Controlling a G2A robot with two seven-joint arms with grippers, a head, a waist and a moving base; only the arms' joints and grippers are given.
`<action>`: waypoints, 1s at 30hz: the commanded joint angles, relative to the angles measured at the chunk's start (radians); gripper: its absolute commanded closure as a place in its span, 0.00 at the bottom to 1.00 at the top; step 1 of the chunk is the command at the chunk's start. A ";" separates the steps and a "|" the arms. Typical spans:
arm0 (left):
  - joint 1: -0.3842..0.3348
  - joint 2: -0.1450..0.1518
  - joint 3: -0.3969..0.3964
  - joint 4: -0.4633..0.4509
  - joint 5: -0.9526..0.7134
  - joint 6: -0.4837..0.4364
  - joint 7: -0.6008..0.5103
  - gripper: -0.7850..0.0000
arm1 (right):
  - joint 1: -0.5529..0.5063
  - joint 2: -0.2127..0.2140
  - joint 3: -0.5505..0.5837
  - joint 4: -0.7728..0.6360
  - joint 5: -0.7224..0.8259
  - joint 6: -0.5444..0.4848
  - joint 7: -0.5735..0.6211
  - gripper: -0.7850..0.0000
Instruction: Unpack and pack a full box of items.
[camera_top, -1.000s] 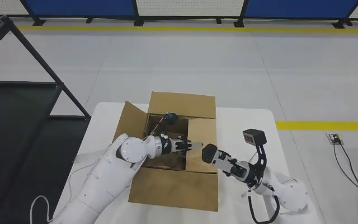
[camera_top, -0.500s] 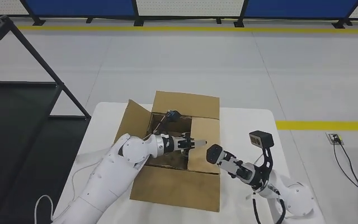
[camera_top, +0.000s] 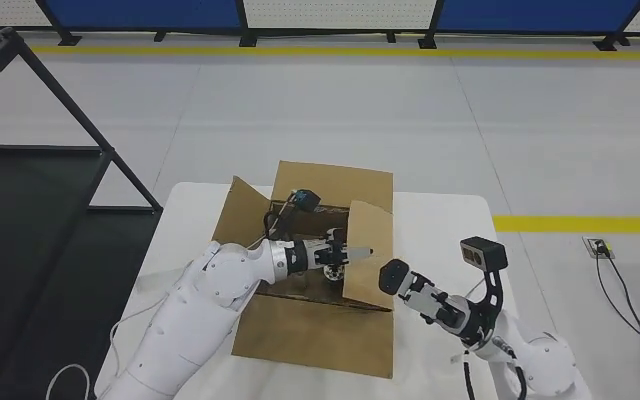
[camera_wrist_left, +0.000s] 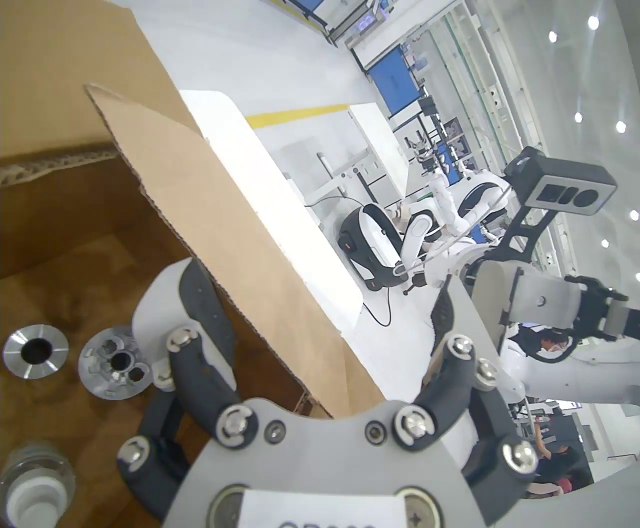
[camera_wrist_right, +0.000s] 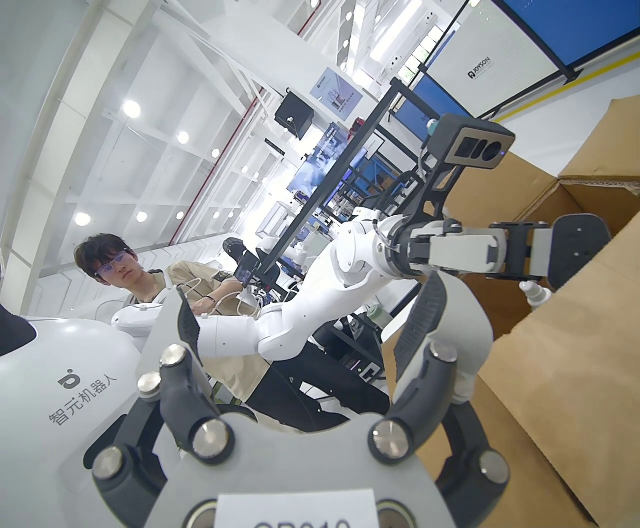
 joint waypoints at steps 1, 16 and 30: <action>0.003 0.000 0.001 -0.034 0.005 0.006 -0.007 0.00 | -0.024 0.005 0.028 -0.012 0.011 -0.013 0.000 0.00; -0.118 -0.067 0.155 -0.069 0.004 0.078 0.028 0.00 | -0.184 0.040 0.126 -0.058 -0.026 -0.063 0.035 0.00; -0.271 -0.194 0.351 0.184 -0.026 0.063 0.081 0.00 | -0.228 0.060 0.101 -0.078 0.025 -0.143 0.057 0.00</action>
